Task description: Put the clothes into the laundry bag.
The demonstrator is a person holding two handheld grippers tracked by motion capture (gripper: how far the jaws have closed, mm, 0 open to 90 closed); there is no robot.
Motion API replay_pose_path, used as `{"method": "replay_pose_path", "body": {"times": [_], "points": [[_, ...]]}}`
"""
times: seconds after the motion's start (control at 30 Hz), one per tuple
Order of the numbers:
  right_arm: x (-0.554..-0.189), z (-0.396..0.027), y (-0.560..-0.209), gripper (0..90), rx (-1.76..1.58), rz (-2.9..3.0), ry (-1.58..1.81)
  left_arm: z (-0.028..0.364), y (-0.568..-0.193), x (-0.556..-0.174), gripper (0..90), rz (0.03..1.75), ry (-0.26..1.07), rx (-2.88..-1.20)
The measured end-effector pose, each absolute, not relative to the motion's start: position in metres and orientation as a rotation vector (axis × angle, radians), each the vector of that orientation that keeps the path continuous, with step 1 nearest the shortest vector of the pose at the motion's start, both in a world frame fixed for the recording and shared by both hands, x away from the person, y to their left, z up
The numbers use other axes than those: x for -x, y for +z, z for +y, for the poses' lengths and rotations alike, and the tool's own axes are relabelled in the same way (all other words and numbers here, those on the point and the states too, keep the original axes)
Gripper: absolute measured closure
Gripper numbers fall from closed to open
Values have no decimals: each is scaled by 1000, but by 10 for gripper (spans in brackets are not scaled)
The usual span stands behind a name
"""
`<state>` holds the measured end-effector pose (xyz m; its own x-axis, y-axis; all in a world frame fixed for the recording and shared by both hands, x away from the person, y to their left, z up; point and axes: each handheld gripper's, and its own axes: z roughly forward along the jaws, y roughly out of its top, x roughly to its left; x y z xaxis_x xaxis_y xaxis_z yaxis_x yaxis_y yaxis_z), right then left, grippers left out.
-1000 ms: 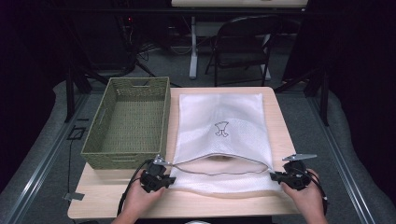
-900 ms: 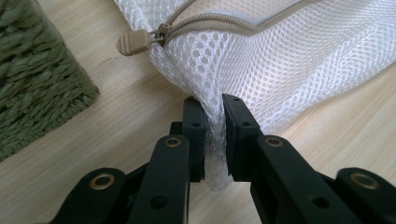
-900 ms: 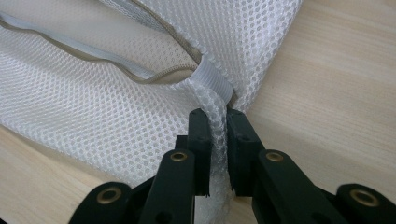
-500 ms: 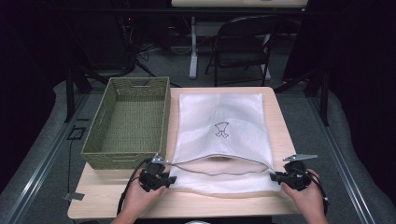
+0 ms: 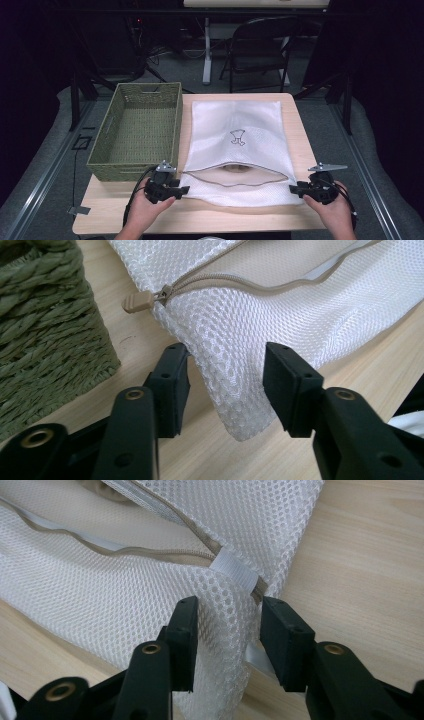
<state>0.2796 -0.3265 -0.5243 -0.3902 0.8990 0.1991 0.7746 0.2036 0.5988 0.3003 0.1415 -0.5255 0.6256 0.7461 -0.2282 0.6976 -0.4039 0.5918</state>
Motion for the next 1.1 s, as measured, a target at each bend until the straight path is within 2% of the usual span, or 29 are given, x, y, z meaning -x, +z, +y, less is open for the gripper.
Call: {"method": "replay_pose_path", "body": {"times": [0.17,0.37,0.47,0.57,0.73,0.93,1.1], "points": [[-279,-327,-521,547,-1615,2268,1003,142,-523,-297,457,1111,110,-2191],[-278,-324,-513,551,-1588,2240,1023,143,-515,-298,451,1099,145,-2175],[-281,-319,-507,555,-1566,2246,1020,139,-510,-302,500,1082,154,-2175],[-286,-312,-501,596,-1540,2249,1009,132,-504,-306,601,1046,172,-2202],[-294,-299,-492,731,-1524,2252,1026,118,-499,-316,750,1019,190,-2232],[-304,-285,-496,831,-1526,2253,1033,108,-500,-325,851,1029,227,-2235],[-306,-274,-502,856,-1515,2267,1024,107,-504,-326,872,1021,231,-2248]]}}
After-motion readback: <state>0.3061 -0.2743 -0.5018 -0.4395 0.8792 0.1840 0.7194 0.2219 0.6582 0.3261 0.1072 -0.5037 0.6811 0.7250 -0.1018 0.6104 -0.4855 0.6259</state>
